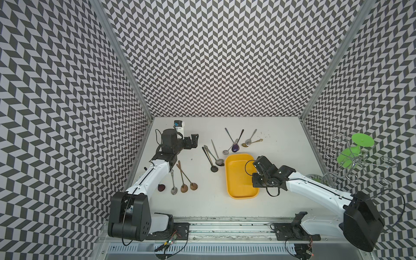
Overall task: Put the spoon into the storage box
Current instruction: Place the storage box at the center of the board.
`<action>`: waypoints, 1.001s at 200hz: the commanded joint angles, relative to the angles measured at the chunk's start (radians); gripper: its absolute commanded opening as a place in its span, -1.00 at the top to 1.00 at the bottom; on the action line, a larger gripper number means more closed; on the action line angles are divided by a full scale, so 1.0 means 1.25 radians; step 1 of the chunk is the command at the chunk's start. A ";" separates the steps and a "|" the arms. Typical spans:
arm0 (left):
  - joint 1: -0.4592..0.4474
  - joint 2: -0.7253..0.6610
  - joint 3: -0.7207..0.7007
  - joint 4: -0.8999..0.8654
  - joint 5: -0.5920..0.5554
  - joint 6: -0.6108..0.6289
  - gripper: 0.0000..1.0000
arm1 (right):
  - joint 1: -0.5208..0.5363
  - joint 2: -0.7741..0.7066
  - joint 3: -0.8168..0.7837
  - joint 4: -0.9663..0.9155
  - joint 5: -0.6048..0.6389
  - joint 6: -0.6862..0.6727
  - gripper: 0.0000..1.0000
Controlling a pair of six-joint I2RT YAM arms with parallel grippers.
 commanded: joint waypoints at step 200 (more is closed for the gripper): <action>0.003 -0.023 -0.018 0.011 0.029 0.017 -0.95 | -0.011 0.241 0.142 0.069 -0.068 -0.066 1.00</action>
